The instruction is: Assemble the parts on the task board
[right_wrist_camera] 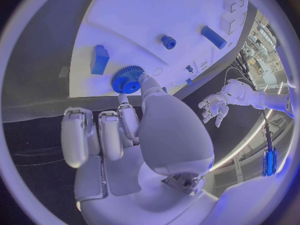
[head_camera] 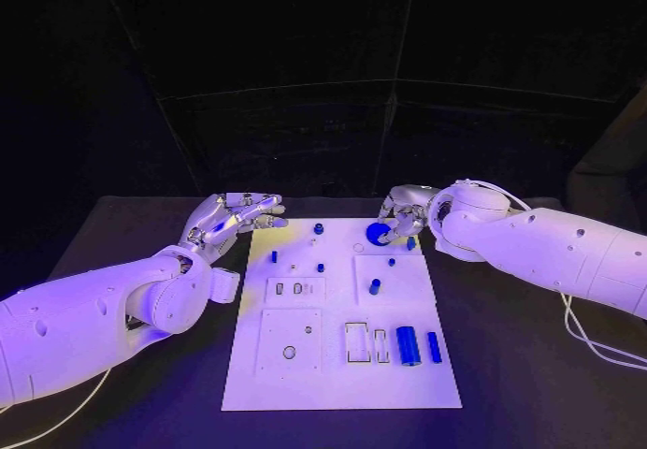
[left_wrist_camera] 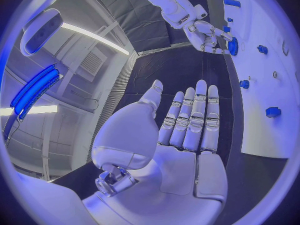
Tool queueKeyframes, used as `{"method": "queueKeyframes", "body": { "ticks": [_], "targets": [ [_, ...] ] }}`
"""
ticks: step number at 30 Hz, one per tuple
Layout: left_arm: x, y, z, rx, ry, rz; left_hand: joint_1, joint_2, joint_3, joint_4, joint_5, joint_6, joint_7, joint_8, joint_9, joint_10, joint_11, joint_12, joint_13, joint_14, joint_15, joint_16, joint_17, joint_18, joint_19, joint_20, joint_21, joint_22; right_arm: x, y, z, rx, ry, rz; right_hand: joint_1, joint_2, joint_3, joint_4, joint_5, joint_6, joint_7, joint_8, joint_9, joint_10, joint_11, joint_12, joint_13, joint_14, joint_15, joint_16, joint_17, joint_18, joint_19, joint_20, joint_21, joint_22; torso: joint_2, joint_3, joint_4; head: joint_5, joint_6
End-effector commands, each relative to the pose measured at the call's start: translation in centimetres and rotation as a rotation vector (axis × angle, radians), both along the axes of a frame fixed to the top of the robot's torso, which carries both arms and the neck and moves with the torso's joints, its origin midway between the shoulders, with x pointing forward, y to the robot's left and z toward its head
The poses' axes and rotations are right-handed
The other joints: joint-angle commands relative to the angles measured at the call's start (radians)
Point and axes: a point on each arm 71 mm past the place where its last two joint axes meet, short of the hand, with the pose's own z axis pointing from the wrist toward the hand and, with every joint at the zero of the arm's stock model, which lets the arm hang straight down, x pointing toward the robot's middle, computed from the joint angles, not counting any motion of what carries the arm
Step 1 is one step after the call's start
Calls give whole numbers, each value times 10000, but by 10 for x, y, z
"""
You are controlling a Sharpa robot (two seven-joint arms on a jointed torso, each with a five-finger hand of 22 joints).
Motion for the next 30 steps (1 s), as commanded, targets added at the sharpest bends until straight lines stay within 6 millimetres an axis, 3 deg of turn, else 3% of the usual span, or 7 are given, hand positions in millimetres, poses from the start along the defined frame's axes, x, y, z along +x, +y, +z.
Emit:
{"method": "queueKeyframes", "body": {
  "ticks": [1, 4, 9, 14, 17, 23, 30],
  "targets": [
    [0, -1, 1, -98, -24, -126, -30, 86, -15, -59, 11, -36, 122, -35, -3, -28, 30, -57, -10, 26, 11, -22, -14, 156, 43, 2, -35, -9, 1, 0, 0, -199, 97, -9, 88, 59, 90, -14, 94, 128, -24, 91, 17, 73, -30, 68, 37, 757, 60, 59, 1164, -141, 142, 18, 39, 1222, 5, 3, 2, -20, -13],
    [0, -1, 1, -94, -21, -121, -30, 86, -15, -59, 11, -36, 122, -35, -3, -28, 30, -57, -10, 26, 11, -22, -14, 156, 43, 2, -35, -9, 1, 0, -1, -222, 117, -55, 187, 159, 175, -91, 386, 230, -51, 161, 23, 77, -57, 87, 77, 757, 38, 67, 1178, -149, 166, 1, 56, 1263, 0, -1, 1, -23, -33],
    [0, 0, 1, -86, -17, -107, -22, 90, -12, -70, 11, -37, 123, -38, -3, -30, 30, -63, -10, 27, 12, -29, -15, 156, 46, 2, -40, -14, 2, 0, -2, -237, 148, -75, 280, 248, 283, -169, 326, 306, -67, 204, 20, 87, -75, 101, 112, 760, 23, 77, 1202, -159, 195, -14, 74, 1310, 4, 6, -8, -70, -29],
    [1, 1, 1, -81, -10, -100, -19, 90, -12, -76, 10, -41, 125, -41, -4, -34, 32, -67, -11, 26, 12, -34, -16, 156, 47, 2, -43, -17, 3, 3, -3, -224, 114, -103, 424, 408, 516, -301, 107, 516, -99, 303, 28, 124, -110, 137, 183, 764, -6, 89, 1229, -171, 230, -38, 97, 1368, 2, 2, 4, -91, -55],
    [1, 1, 1, -83, -5, -109, -18, 90, -12, -76, 10, -41, 125, -42, -4, -34, 32, -67, -11, 26, 13, -34, -16, 156, 47, 2, -44, -17, 3, 5, -3, -317, -89, -129, 641, 664, 945, -460, -432, 821, -163, 411, 34, 173, -171, 185, 267, 765, -59, 93, 1240, -175, 244, -84, 108, 1395, 0, -6, 4, -74, -61],
    [1, 1, 1, -94, 4, -135, -18, 89, -13, -80, 9, -45, 127, -46, -5, -38, 34, -72, -11, 26, 13, -40, -17, 156, 48, 2, -47, -20, 1, 8, 0, -415, -604, -156, 543, 707, 1334, -526, -544, 1333, -325, 586, 54, 329, -300, 342, 474, 770, -162, 101, 1265, -181, 262, -164, 121, 1429, -3, -9, -7, -52, -59],
    [0, 2, 1, -101, 8, -151, -18, 89, -13, -80, 9, -45, 127, -46, -5, -38, 34, -72, -11, 26, 13, -40, -17, 156, 48, 2, -47, -20, -3, 13, 6, -208, -1303, -37, 339, 697, 1710, -549, -243, 1625, -437, 619, 23, 522, -400, 530, 722, 782, -272, 118, 1314, -211, 355, -274, 170, 1563, 0, -3, 5, -28, -56]
  ]
}}
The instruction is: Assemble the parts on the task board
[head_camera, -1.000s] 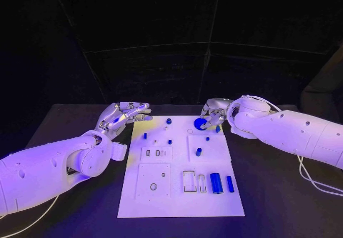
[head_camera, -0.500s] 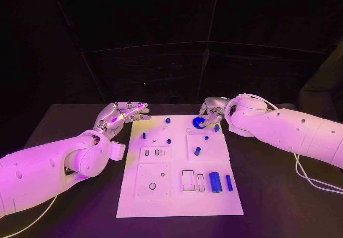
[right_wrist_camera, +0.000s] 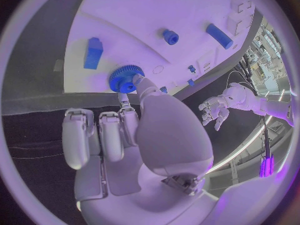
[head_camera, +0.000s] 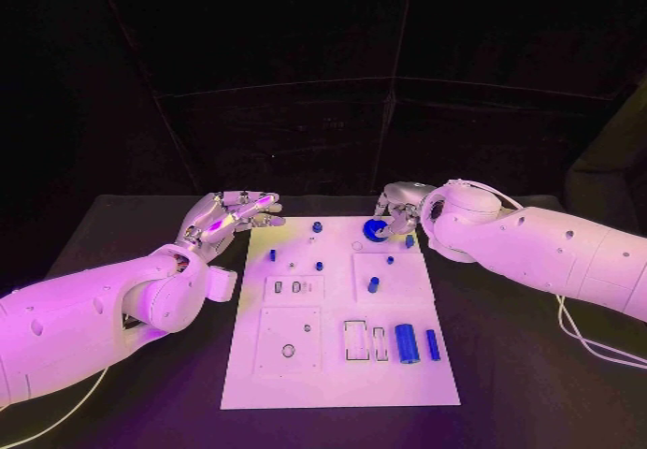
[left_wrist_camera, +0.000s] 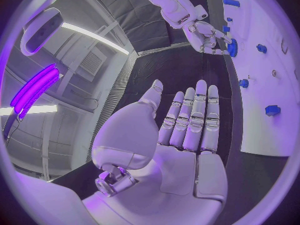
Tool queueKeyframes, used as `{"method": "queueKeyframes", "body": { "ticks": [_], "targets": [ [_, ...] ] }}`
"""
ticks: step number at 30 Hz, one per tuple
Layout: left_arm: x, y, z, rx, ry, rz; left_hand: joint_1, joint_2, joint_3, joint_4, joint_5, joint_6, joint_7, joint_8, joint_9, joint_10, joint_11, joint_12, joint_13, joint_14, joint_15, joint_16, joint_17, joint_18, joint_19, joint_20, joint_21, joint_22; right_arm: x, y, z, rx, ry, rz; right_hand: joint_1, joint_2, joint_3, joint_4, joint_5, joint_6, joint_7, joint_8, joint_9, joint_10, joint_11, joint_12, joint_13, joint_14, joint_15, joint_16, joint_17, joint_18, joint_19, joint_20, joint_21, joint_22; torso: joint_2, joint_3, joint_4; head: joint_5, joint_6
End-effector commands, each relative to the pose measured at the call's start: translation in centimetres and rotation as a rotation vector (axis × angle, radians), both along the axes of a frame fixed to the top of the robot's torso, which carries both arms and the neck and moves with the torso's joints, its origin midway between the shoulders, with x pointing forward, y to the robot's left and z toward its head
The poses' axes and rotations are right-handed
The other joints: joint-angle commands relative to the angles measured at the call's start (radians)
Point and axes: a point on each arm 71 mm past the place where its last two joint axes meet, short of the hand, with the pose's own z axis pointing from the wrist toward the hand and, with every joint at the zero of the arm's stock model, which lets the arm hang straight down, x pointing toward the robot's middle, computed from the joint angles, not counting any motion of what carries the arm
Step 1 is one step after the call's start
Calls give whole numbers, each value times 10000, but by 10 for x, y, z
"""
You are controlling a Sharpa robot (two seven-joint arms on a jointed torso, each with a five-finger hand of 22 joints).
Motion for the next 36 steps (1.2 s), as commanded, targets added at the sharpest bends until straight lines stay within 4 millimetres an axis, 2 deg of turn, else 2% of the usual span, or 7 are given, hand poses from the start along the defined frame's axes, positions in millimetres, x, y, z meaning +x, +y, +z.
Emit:
{"method": "queueKeyframes", "body": {
  "ticks": [1, 11, 16, 21, 25, 29, 36],
  "targets": [
    [0, -1, 1, -104, -20, -144, -19, 89, 14, -54, 8, -49, 129, -49, -6, -42, 35, -39, -12, 26, 14, -43, -10, 156, 50, 3, -50, -15, -2, 3, 7, 64, -813, -13, -187, 49, 150, 5, 126, 571, -326, 103, 43, 102, -18, 70, 593, 765, -79, 39, 1323, -210, 284, -84, 60, 1586, 0, 3, 10, 22, 0],
    [0, 0, 1, -105, -16, -147, -19, 90, 12, -59, 6, -55, 133, -55, -7, -49, 38, -46, -13, 27, 15, -50, -11, 155, 52, 3, -54, -20, -16, 20, 17, 563, -1513, 397, -375, -18, 366, 11, 223, 630, -345, 40, 9, 129, -41, 69, 622, 770, -99, 45, 1343, -240, 376, -117, 107, 1715, -4, -6, 15, 96, 14],
    [0, -1, 1, -106, -21, -144, -19, 90, 12, -59, 6, -55, 133, -55, -7, -49, 38, -46, -13, 27, 15, -50, -11, 155, 52, 3, -54, -20, -25, 41, 22, 453, -1922, 901, -464, -66, 474, 10, 215, 591, -330, -31, -14, 108, -34, 24, 591, 768, -92, 40, 1335, -245, 390, -118, 114, 1736, 3, -4, 0, 139, 25],
    [0, -2, 1, -114, -22, -169, -19, 92, 10, -64, 5, -61, 136, -60, -8, -55, 41, -53, -14, 28, 17, -57, -12, 155, 55, 4, -59, -25, -29, 65, 24, 431, -2061, 1381, -488, -70, 529, 5, 199, 586, -326, -57, -19, 100, -31, 7, 580, 765, -89, 32, 1318, -244, 387, -116, 113, 1732, 7, 8, 53, 136, 31],
    [0, -3, 1, -114, -21, -171, -19, 94, 9, -67, 4, -64, 137, -63, -8, -58, 42, -57, -14, 29, 18, -60, -12, 155, 57, 4, -61, -27, -30, 83, 23, 424, -2101, 1661, -503, -73, 568, 1, 190, 584, -323, -73, -21, 102, -28, 7, 586, 762, -87, 26, 1305, -246, 392, -115, 115, 1740, 5, -16, 35, 183, 12],
    [0, -3, 1, -114, -22, -174, -19, 94, 9, -67, 4, -64, 137, -63, -8, -58, 42, -57, -14, 29, 18, -60, -12, 155, 57, 4, -61, -27, -29, 97, 20, 369, -2042, 1873, -509, -71, 607, -9, 187, 587, -322, -86, -22, 103, -28, 6, 589, 763, -84, 28, 1312, -245, 390, -113, 114, 1737, 5, -7, 5, 252, 1],
    [0, -4, 1, -123, -15, -202, -19, 94, 9, -67, 4, -64, 137, -63, -8, -58, 42, -57, -14, 29, 18, -60, -12, 155, 57, 4, -61, -27, -28, 111, 11, 223, -1883, 2070, -533, -115, 698, -49, 162, 569, -308, -136, -28, 86, -18, -22, 573, 760, -77, 22, 1301, -247, 393, -108, 116, 1744, 7, -11, -4, 201, -27]
  ]
}}
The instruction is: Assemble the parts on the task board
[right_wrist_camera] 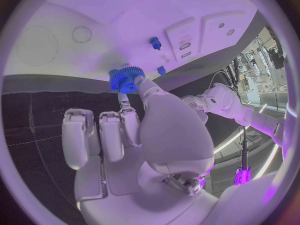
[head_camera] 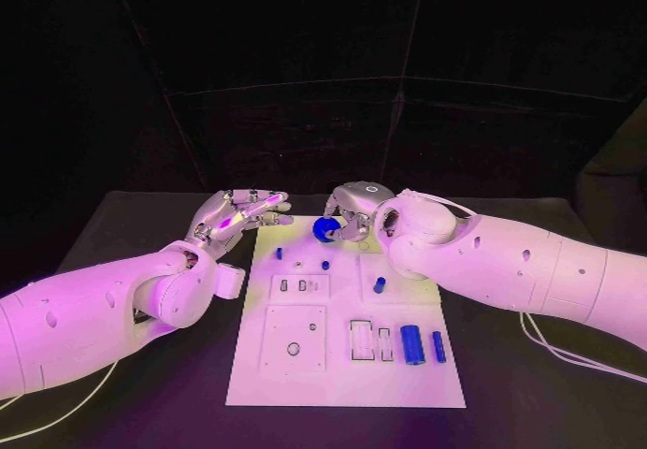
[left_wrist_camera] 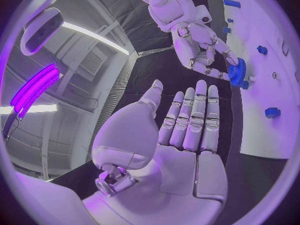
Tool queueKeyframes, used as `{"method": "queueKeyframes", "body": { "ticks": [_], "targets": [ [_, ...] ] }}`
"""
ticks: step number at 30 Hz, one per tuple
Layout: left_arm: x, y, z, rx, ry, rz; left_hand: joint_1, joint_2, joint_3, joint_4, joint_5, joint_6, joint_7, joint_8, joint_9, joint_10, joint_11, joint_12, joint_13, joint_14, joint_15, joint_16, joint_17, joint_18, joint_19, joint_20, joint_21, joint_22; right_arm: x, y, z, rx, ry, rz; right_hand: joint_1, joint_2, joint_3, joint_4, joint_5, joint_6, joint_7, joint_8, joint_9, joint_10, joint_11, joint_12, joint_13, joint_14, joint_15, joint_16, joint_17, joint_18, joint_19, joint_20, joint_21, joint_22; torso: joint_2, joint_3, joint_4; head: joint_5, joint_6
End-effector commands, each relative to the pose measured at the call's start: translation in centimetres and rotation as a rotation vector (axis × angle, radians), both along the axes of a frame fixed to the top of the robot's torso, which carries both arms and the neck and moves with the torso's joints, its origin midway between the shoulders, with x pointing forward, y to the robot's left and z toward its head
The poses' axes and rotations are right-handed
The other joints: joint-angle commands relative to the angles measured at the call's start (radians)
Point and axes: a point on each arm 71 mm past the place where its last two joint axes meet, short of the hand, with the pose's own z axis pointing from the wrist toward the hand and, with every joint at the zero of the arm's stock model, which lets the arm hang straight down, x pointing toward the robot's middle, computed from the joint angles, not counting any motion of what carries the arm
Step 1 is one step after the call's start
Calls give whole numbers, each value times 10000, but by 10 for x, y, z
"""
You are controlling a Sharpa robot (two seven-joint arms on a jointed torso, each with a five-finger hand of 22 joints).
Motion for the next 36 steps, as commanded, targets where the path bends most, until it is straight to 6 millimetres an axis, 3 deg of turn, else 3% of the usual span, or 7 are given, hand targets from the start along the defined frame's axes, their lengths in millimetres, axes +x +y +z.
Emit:
{"method": "queueKeyframes", "body": {
  "ticks": [1, 9, 15, 18, 21, 30, 36],
  "targets": [
    [0, -1, 2, -94, -31, -119, -19, 94, 9, -67, 4, -64, 138, -63, -8, -59, 42, -58, -14, 29, 18, -60, -14, 155, 57, 4, -62, -9, 1, 5, -1, -202, -178, 98, -26, -1, 94, -24, -82, 550, -301, -48, 46, 25, 10, -75, 563, 795, -38, 20, 1299, -98, 375, -56, 56, 1749, 4, 2, -24, 12, -17],
    [0, -1, 2, -84, -26, -106, -19, 94, 9, -67, 4, -64, 138, -63, -8, -59, 42, -58, -14, 29, 18, -60, -14, 155, 57, 4, -62, -9, 3, 11, -6, -340, -80, 177, -138, -49, 198, -32, -215, 529, -274, -116, 46, -30, 34, -148, 507, 793, -15, 14, 1293, -98, 374, -36, 55, 1750, -4, -9, 3, -10, -71],
    [0, -1, 2, -80, -26, -101, -19, 94, 9, -67, 4, -64, 138, -63, -8, -59, 42, -58, -14, 29, 18, -60, -14, 155, 57, 4, -62, -9, 4, 15, -9, -454, -175, 217, -180, -126, 270, -83, -314, 469, -246, -191, 39, -56, 56, -181, 489, 793, 4, 14, 1296, -97, 371, -20, 53, 1749, 2, 12, -17, 53, -67],
    [0, -2, 2, -81, -24, -107, -19, 94, 9, -67, 4, -64, 138, -63, -8, -59, 42, -58, -14, 29, 18, -60, -14, 155, 57, 4, -62, -9, 4, 16, -10, -488, -180, 255, -411, -266, 260, -54, -1025, 298, -164, -365, 31, -105, 132, -253, 432, 789, 67, 4, 1280, -100, 376, 35, 55, 1759, -1, 9, -14, 50, -87],
    [0, -2, 2, -81, -23, -111, -19, 94, 9, -67, 4, -64, 138, -63, -8, -59, 42, -58, -14, 29, 18, -60, -14, 155, 57, 4, -62, -9, 3, 18, -12, -568, -127, 314, -642, -431, 135, 3, -1295, 190, -116, -471, 32, -137, 183, -302, 393, 789, 114, 3, 1284, -98, 370, 75, 51, 1753, -3, 2, -10, 31, -111],
    [0, -2, 2, -84, -17, -122, -19, 94, 9, -67, 4, -64, 138, -63, -8, -59, 42, -58, -14, 29, 18, -60, -14, 155, 57, 4, -62, -9, 2, 20, -16, -775, 39, 401, -876, -616, -91, 45, -1388, 52, -85, -607, 43, -214, 222, -411, 301, 785, 153, -6, 1269, -93, 355, 125, 43, 1737, 2, 8, -17, 19, -157],
    [0, -3, 2, -84, -12, -129, -19, 94, 9, -67, 4, -64, 138, -63, -8, -59, 42, -58, -14, 29, 18, -60, -14, 155, 57, 4, -62, -9, 3, 20, -16, -746, -48, 269, -963, -657, -293, 62, -1768, -385, 3, -893, 19, -338, 299, -585, 153, 779, 214, -20, 1249, -90, 344, 177, 35, 1726, -4, 6, -12, 21, -152]
  ]
}}
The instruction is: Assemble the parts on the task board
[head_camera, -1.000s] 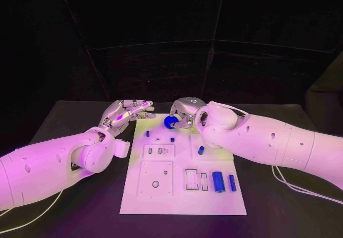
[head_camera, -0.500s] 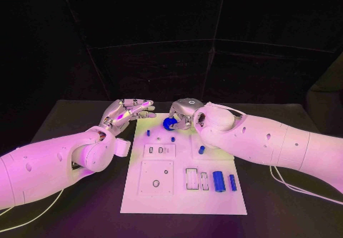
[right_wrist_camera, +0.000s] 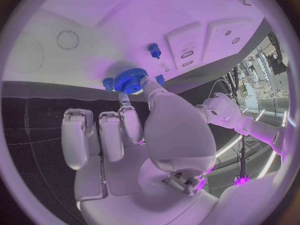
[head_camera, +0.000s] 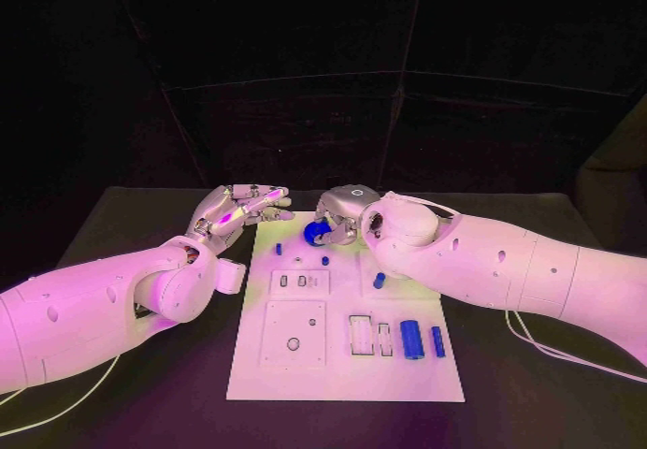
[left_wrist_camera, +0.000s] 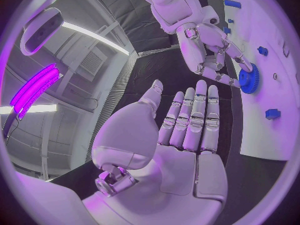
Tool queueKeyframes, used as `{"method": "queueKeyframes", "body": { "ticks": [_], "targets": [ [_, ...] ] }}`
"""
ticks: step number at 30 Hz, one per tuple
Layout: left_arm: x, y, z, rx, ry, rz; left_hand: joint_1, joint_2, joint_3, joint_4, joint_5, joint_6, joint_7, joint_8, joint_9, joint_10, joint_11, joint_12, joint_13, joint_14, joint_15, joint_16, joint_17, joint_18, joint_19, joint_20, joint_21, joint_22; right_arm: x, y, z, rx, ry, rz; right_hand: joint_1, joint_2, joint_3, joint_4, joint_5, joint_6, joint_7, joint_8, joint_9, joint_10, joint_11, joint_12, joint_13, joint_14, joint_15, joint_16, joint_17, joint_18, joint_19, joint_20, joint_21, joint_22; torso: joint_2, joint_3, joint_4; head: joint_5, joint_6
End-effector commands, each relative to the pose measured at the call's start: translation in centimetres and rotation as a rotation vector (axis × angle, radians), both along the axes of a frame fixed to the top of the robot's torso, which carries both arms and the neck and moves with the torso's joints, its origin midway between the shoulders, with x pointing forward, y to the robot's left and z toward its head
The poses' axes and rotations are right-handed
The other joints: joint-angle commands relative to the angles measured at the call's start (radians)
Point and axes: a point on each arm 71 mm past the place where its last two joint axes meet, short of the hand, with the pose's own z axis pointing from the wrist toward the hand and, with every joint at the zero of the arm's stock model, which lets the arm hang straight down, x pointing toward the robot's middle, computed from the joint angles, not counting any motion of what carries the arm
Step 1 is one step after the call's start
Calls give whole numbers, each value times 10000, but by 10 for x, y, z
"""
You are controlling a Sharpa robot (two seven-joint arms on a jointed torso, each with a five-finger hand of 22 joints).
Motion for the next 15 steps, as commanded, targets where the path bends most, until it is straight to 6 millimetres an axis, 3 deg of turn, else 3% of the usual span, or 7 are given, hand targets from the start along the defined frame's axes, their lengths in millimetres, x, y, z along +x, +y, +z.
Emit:
{"method": "queueKeyframes", "body": {
  "ticks": [1, 6, 15],
  "targets": [
    [0, -2, 1, -87, -22, -125, -19, 94, 9, -67, 4, -64, 138, -63, -8, -58, 42, -58, -14, 29, 18, -61, -15, 156, 57, 4, -62, -12, 0, 0, 0, -132, -63, -36, -70, -68, -140, 15, -75, -288, 75, -185, -19, -146, 79, -177, 66, 741, 131, -26, 1238, -91, 374, 91, 33, 1722, -1, -3, 3, 8, 0],
    [0, -2, 1, -94, -4, -158, -29, 103, 0, -78, 0, -73, 144, -75, -8, -70, 49, -77, -14, 34, 22, -83, -18, 154, 66, 7, -78, -28, 1, 0, -1, -176, -45, -95, -143, -103, -261, 101, -71, -399, 130, -272, -3, -266, 131, -358, -104, 735, 180, -39, 1215, -94, 386, 136, 38, 1739, 0, -3, 7, 12, -2],
    [0, -2, 1, -84, 24, -167, -27, 105, -4, -91, 2, -90, 152, -90, -10, -87, 56, -94, -16, 30, 27, -102, -22, 153, 69, 10, -90, -40, 2, -2, -3, -410, 190, -195, -529, -95, -581, 586, 26, -299, 133, -256, 45, -222, 150, -328, -55, 734, 211, -42, 1217, -93, 387, 188, 36, 1742, 1, -2, -3, 34, 12]
  ]
}}
